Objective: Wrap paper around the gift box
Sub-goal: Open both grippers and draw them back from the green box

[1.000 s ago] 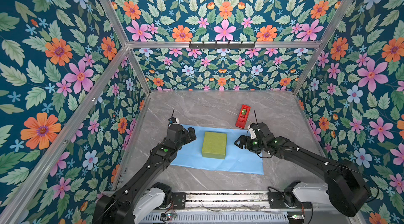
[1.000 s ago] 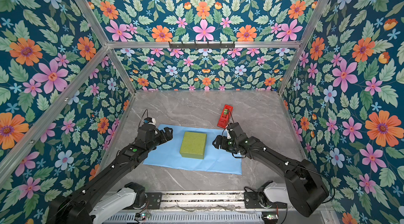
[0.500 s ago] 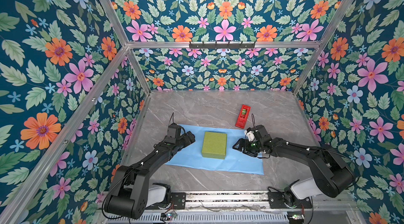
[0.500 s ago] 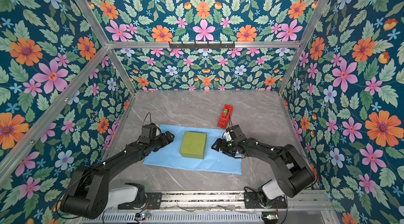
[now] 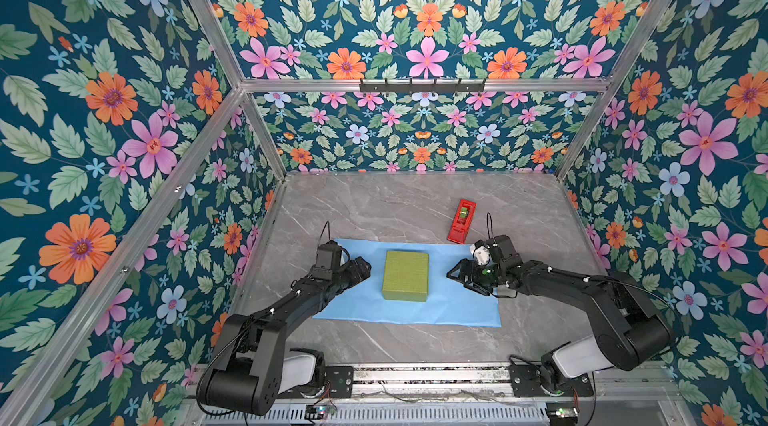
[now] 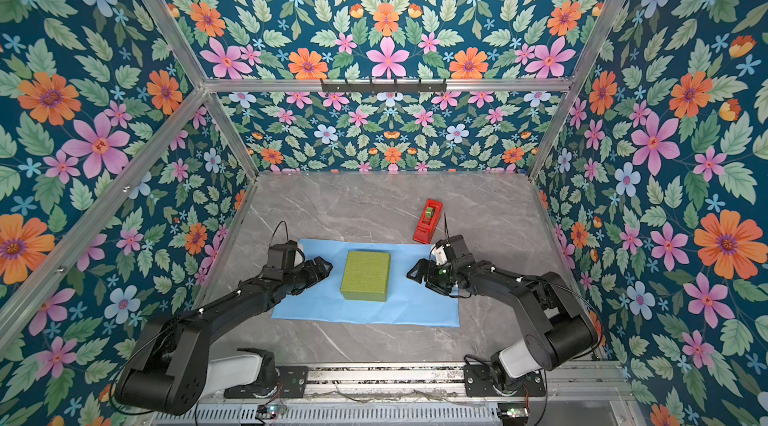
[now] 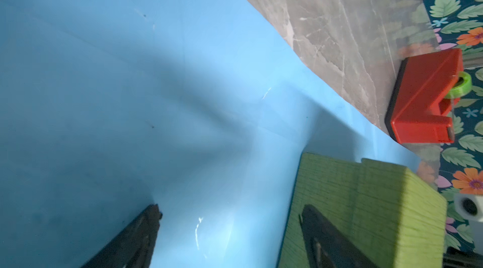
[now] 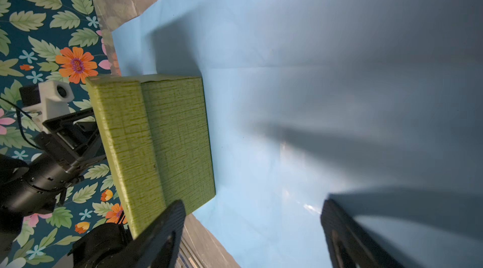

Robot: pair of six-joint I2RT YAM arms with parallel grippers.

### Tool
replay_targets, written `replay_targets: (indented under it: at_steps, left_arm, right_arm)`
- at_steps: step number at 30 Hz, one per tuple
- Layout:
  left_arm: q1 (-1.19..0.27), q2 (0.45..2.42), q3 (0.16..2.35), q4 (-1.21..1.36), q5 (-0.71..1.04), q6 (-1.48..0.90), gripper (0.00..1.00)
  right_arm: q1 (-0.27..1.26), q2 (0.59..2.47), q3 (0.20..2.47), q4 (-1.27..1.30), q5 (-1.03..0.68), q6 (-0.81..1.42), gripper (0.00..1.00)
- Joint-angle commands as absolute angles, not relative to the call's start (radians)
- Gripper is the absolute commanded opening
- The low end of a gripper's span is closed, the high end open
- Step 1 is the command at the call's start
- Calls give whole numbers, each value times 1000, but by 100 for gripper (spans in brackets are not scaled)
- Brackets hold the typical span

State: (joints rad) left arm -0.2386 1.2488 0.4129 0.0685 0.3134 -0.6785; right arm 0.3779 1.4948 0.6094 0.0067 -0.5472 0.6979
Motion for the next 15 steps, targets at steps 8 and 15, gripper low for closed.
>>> replay_targets:
  at_steps: [8,15]
  left_arm:
    - [-406,1120,348,41,288,-834,86]
    - [-454,1069,441,-32,222,-830,87]
  right_arm:
    - [227,1430,632,-303,-417,535,84]
    - [216,1299,644,-351,-411,530,84]
